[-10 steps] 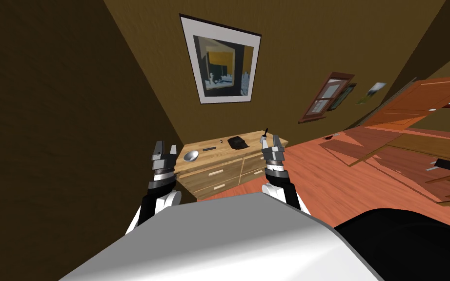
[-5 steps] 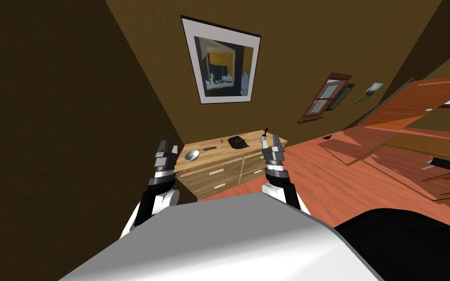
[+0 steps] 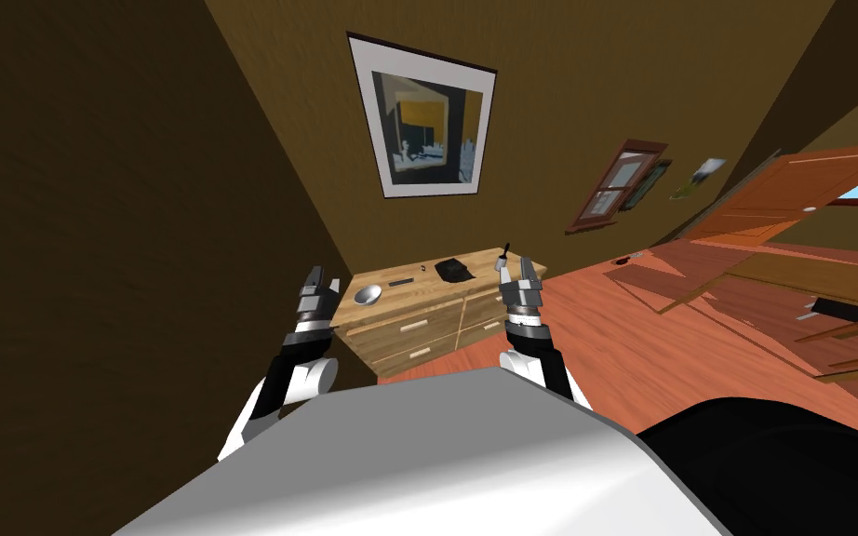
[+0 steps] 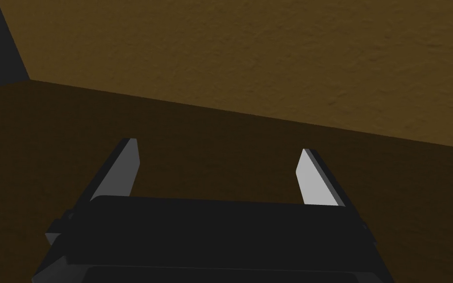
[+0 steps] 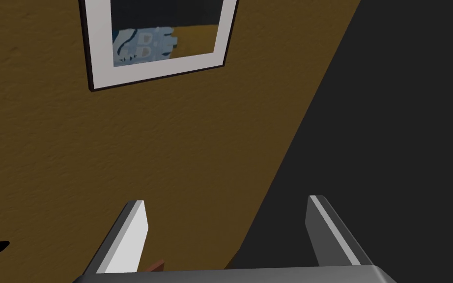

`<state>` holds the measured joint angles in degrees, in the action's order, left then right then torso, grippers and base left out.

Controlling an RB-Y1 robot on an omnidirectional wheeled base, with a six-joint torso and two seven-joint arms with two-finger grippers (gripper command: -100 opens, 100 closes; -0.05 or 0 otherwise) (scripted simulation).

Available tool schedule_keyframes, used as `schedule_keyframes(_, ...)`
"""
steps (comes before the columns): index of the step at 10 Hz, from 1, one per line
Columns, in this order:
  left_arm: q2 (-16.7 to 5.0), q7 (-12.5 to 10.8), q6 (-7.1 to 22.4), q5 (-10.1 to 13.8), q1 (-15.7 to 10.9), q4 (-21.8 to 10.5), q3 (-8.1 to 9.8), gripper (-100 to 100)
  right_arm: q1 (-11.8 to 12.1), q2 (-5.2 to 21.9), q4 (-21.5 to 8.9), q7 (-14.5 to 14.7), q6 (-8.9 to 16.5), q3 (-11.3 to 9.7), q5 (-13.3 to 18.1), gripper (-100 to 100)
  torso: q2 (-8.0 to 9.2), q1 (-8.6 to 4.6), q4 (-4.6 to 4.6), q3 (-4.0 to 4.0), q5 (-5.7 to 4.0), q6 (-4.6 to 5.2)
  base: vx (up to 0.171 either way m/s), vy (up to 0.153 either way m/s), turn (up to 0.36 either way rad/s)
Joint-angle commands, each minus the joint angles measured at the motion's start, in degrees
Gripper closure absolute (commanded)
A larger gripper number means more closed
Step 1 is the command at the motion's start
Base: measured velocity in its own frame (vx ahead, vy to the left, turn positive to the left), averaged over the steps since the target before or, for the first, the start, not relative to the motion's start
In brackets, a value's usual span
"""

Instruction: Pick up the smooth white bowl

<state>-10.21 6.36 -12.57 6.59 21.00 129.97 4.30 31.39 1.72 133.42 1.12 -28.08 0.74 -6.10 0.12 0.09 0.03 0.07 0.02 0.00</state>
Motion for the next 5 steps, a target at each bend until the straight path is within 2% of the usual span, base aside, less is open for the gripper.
schedule_keyframes(1,-0.16,-0.10,2.86,0.13,-0.07,0.26,0.33,-100,0.00,0.00,0.00,0.00,0.00,0.00,0.00,0,0.00,0.00,0.00,0.00,0.00,0.00,-0.034,0.024,-0.010)
schedule_keyframes(2,-0.16,-0.10,3.14,0.13,-0.07,0.26,0.33,-100,0.00,0.00,0.00,0.00,0.00,0.00,0.00,0,0.00,0.00,0.00,0.00,0.00,0.00,-0.011,0.013,0.000)
schedule_keyframes(5,-0.94,-0.59,8.14,0.81,-1.51,0.20,2.13,-100,0.00,0.00,0.00,0.00,0.00,0.00,0.00,0,-0.05,-0.04,-0.01,-0.03,-0.01,0.00,-0.023,0.018,-0.014)
